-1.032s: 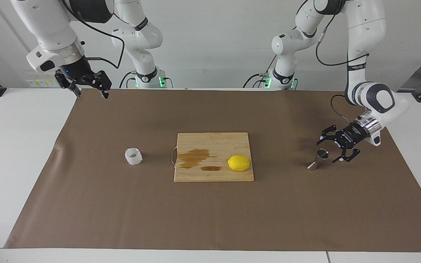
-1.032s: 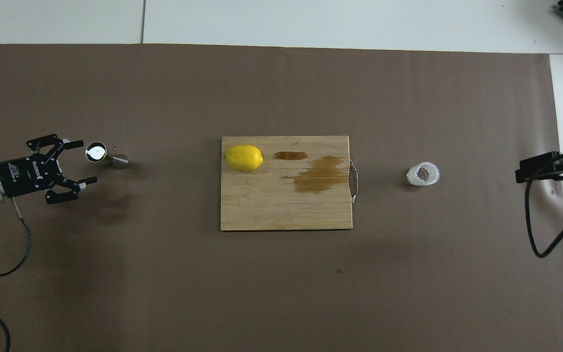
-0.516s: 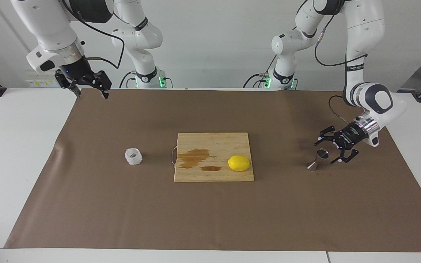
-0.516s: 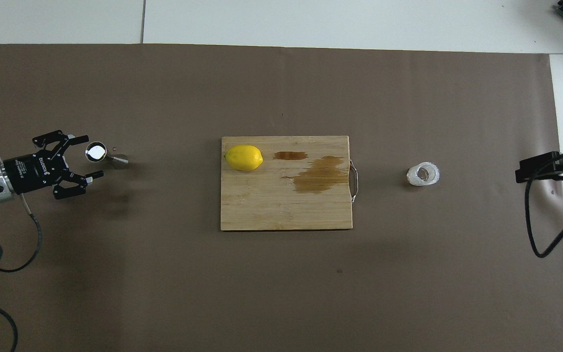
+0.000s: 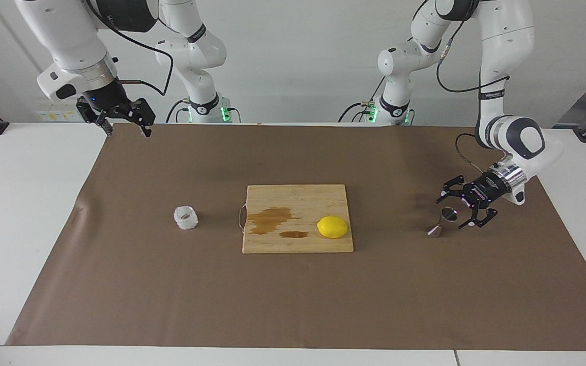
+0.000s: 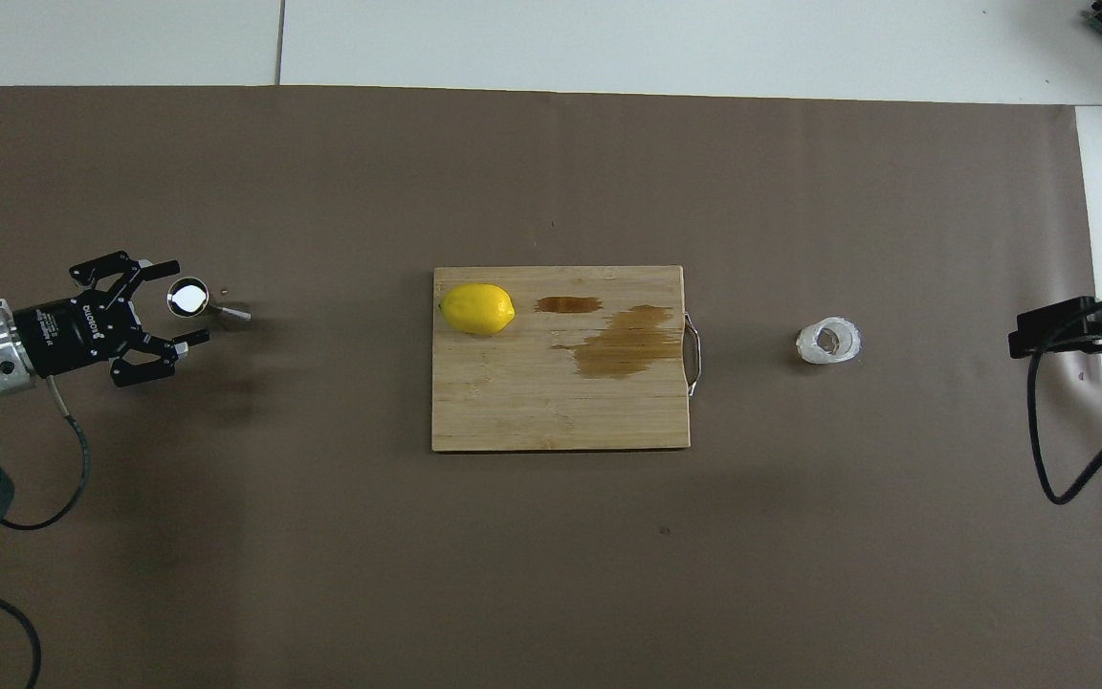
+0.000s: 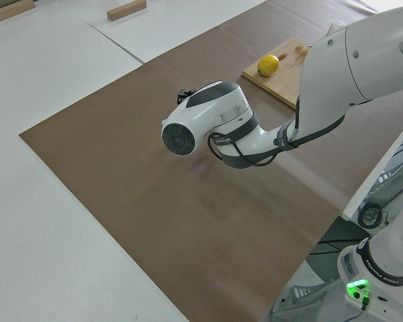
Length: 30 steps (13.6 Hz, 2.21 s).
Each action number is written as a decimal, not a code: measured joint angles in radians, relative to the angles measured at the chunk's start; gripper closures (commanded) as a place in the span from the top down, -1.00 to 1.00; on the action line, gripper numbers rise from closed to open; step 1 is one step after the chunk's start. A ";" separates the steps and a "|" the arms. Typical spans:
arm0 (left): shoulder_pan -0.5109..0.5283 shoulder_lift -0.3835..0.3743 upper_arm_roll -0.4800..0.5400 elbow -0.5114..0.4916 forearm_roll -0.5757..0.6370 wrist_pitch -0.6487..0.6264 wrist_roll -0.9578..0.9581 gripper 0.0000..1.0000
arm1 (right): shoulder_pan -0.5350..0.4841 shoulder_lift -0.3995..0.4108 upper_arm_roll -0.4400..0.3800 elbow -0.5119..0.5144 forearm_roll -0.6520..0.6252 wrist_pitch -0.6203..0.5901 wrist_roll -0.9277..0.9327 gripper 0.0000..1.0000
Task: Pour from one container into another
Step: 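Close the left gripper around the small silver cup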
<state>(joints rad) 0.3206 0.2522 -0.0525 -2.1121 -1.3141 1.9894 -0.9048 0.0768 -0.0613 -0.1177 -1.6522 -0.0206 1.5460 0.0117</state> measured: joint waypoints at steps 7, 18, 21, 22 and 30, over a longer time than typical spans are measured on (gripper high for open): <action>0.000 0.000 0.001 -0.014 -0.006 0.011 0.000 1.00 | 0.000 0.000 0.000 0.000 0.000 0.000 0.000 1.00; -0.001 0.000 0.000 -0.015 -0.034 0.014 0.000 0.61 | 0.000 0.000 0.000 0.000 0.000 0.000 0.000 1.00; -0.001 0.000 0.000 -0.015 -0.035 0.014 0.000 0.48 | 0.000 0.000 0.000 0.000 0.000 0.000 0.000 1.00; -0.001 0.000 0.000 -0.015 -0.035 0.014 0.001 0.26 | 0.000 0.000 0.000 0.000 0.000 0.000 0.000 1.00; -0.001 0.000 0.001 -0.016 -0.035 0.015 0.000 -1.00 | 0.000 0.000 0.000 0.000 0.000 0.000 0.000 1.00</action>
<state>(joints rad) 0.3198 0.2523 -0.0519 -2.1281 -1.3492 2.0047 -0.9043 0.0768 -0.0613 -0.1177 -1.6522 -0.0206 1.5460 0.0117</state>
